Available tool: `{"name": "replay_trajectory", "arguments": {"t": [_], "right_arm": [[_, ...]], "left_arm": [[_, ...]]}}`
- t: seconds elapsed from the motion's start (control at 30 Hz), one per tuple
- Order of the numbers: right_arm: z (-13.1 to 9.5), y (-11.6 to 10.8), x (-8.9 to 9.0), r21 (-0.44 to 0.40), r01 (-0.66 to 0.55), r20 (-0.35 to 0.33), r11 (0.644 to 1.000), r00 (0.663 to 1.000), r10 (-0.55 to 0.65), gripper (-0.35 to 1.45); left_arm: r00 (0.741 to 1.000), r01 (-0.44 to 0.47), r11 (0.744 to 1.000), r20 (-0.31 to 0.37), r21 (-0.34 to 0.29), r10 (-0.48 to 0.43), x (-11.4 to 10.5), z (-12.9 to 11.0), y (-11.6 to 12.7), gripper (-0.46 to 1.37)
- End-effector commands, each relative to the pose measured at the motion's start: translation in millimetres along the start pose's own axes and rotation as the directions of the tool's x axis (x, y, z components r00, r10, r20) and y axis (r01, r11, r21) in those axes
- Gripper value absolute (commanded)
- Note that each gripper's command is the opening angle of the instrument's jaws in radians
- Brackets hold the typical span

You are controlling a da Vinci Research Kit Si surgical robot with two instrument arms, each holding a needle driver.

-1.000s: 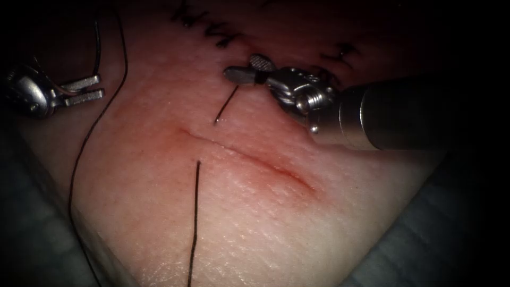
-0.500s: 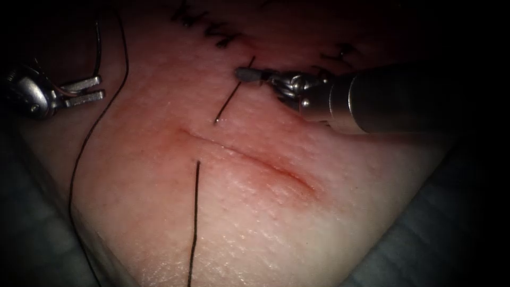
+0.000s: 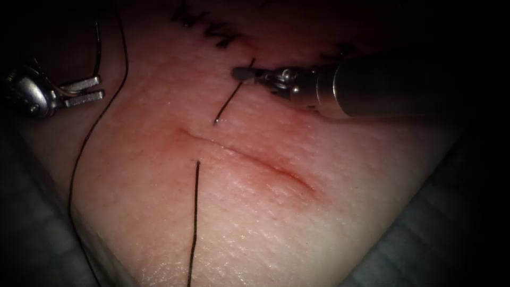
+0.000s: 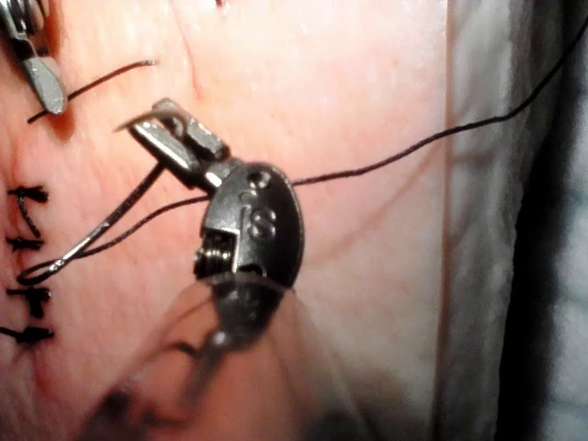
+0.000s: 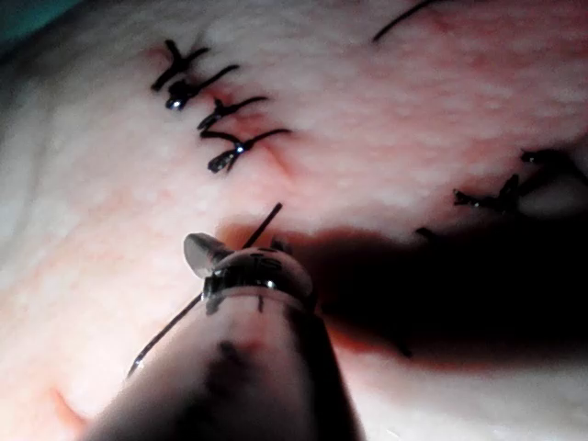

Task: Wound Closure
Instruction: Adjust the suture tail with the right gripper

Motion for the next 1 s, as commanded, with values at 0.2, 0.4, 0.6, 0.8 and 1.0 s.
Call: {"name": "replay_trajectory", "arguments": {"t": [0.2, 0.4, 0.6, 0.8, 1.0], "right_arm": [[1.4, -0.2, -0.3, -0.011, 0.051, 0.018, 0.999, 0.999, -0.051, 1.10], [2.3, -0.8, -0.9, 0.006, 0.148, 0.034, 0.989, 0.988, -0.148, 0.99], [2.2, -1.1, -0.8, -0.008, 0.216, 0.058, 0.976, 0.975, -0.215, -0.35], [1.4, -1.9, -0.2, -0.022, 0.275, 0.019, 0.961, 0.961, -0.275, -0.35], [-0.4, -3.1, 0.6, 0.088, 0.393, -0.170, 0.915, 0.911, -0.375, -0.35]], "left_arm": [[1.000, 0.001, 1.000, -0.002, -0.003, -0.001, 0.0, -0.1, 0.1, -0.35], [1.000, 0.007, 1.000, -0.002, -0.004, -0.007, 0.0, -0.2, 0.1, -0.35], [1.000, 0.007, 1.000, -0.003, -0.004, -0.007, 0.1, -0.2, 0.1, -0.35], [1.000, 0.013, 1.000, -0.003, -0.005, -0.013, 0.1, -0.2, 0.1, -0.35], [1.000, 0.019, 1.000, -0.003, -0.005, -0.019, 0.1, -0.2, 0.1, -0.35]]}}
